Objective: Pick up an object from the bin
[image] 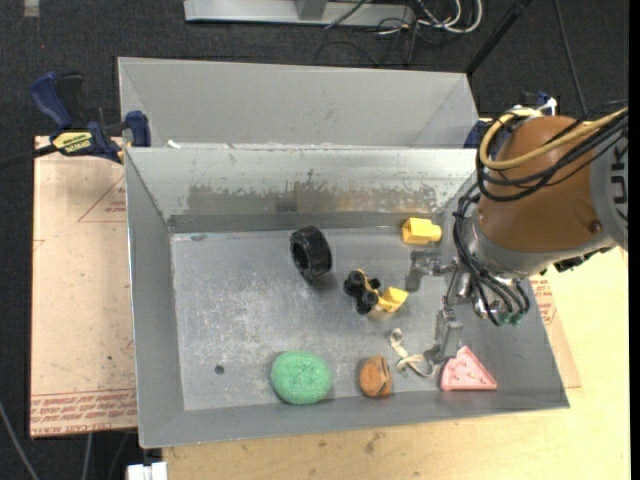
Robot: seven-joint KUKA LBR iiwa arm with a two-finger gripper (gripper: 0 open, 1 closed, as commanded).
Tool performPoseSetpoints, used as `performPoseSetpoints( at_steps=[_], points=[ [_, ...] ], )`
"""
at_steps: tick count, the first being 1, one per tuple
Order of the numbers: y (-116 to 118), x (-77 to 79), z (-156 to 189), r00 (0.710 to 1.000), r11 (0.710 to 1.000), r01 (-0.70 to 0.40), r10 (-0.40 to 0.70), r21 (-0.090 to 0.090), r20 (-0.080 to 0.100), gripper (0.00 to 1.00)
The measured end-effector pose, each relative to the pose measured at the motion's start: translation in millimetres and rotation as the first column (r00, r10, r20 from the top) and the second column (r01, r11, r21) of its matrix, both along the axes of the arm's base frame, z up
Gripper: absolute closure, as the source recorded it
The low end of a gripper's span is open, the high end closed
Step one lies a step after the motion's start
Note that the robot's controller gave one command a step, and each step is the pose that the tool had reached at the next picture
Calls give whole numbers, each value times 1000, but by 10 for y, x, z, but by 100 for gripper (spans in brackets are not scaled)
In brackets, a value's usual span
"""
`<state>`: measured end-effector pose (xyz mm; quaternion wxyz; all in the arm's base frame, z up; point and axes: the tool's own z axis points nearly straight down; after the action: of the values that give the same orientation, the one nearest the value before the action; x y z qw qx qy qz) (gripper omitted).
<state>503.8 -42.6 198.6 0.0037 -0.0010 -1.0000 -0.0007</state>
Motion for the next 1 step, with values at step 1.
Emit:
performPoseSetpoints(
  at_steps=[1],
  points=[
    [1,17,40,1000,1000,-2,2,-1,8,0]
  ],
)
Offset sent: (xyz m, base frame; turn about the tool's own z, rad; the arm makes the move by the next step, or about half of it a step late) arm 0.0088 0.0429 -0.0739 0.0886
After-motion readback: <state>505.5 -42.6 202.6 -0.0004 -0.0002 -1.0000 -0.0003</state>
